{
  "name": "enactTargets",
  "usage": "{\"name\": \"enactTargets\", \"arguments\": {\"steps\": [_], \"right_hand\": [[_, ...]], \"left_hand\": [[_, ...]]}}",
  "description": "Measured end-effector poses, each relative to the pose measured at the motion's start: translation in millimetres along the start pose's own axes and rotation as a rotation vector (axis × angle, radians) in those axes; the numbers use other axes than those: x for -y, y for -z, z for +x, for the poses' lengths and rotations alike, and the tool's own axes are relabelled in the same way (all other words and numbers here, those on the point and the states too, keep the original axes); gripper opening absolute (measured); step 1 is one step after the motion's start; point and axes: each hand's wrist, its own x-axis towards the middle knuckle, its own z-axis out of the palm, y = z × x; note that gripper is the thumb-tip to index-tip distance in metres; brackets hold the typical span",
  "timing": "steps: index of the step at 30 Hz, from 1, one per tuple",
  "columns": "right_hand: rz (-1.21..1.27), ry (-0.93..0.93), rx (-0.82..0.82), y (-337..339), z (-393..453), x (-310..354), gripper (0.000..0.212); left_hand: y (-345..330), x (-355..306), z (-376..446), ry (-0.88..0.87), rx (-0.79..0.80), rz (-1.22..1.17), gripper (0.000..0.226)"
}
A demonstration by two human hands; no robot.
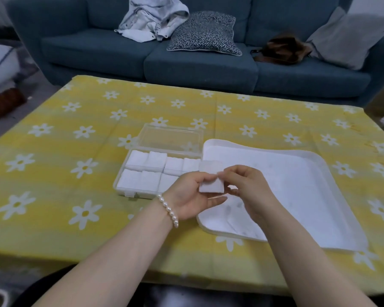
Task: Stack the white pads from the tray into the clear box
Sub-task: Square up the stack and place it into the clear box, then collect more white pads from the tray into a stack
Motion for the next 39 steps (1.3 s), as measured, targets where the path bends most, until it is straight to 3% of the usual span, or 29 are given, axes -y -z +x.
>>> {"name": "enactTargets", "arguments": {"steps": [3,8,12,18,22,30,34,39], "right_hand": [[0.045,-0.016,-0.015,-24,15,7,0.013],[0.295,-0.243,-0.045,-62,63,20,0.014],[0.133,-0.286,-0.100,-86,90,17,0.018],[-0.382,-0.173,-0.152,-103,110,3,0.024],[-0.573,-0.158,-0.177,-112,112,1,0.006],[-0.850,-0.065,-0.172,-118,113,-3,0.025],[-0.908,-0.038,-0.150,-118,112,-2,0.030],[-0.681,0.059,-0.191,-93,106,1,0.016]], "left_hand": [[11,-20,-5,-0.071,-0.202,0.103,0.017],[45,-63,-16,-0.319,-0.619,0.249,0.017],[73,-79,-19,-0.442,-0.845,0.566,0.010],[84,-72,-14,-0.407,-0.844,0.951,0.020],[83,-70,-11,-0.396,-0.829,1.006,0.017],[82,-64,-9,-0.374,-0.836,1.242,0.024],[82,-62,-7,-0.319,-0.833,1.356,0.027],[73,-56,-1,-0.254,-0.759,1.577,0.035]]}}
